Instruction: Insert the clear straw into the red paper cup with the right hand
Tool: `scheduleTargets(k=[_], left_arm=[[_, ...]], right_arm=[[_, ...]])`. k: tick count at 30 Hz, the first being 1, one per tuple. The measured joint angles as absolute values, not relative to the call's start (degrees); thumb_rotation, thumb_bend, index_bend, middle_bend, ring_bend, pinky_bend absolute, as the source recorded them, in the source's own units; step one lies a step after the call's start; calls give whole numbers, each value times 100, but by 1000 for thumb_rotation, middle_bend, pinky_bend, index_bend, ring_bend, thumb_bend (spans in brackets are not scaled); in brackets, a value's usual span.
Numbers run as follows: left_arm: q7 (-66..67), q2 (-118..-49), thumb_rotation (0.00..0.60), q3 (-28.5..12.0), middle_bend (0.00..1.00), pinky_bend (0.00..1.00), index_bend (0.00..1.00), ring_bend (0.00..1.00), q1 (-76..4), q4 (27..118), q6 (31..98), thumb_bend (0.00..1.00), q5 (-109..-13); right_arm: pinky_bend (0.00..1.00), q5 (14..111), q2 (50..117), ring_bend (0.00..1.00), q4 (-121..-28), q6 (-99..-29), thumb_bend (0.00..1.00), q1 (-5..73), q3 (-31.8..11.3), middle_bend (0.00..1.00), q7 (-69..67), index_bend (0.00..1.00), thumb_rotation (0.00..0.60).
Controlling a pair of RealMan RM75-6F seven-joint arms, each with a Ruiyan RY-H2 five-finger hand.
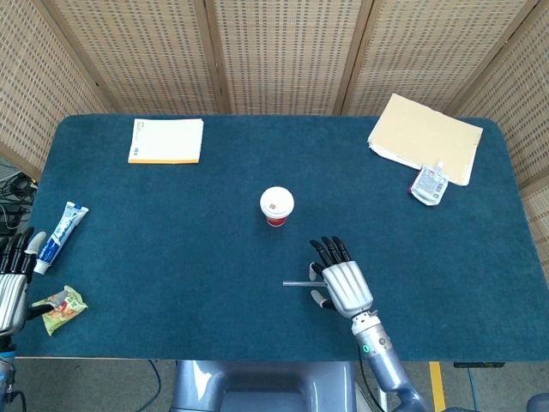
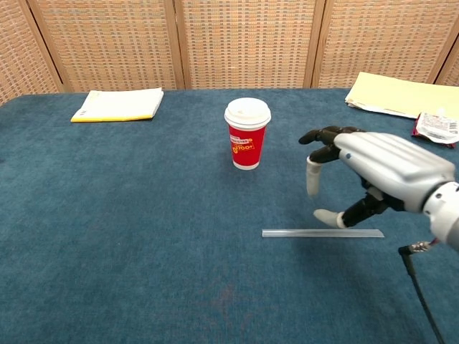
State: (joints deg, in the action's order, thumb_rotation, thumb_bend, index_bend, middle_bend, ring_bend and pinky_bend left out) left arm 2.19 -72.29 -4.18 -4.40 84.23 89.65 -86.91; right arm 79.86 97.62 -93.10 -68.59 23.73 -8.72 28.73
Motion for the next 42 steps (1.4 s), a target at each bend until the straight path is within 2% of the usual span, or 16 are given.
scheduleTargets(k=[7,24,42], left_arm=[[59,-7215,600,-435,0,0,0,0,-473,8340,8868,109,-8621],[-47,-7235,600,-468,0,0,0,0,-554,8238,8682,110,-8484],[-3,-7239,600,-446,0,0,0,0,-584,8252,8635,110,-8466]], right_arm=[[0,7523,10033,0,-9079,-6634,517,2611,-1027,182,3196,542,600],[0,6959,10470,0,-8423,-6259,519,2995,-1085,167,3191,522,600],[0,6623,10528,0,-8139,-6102,531,3146,-1000,154,3110,508,600]])
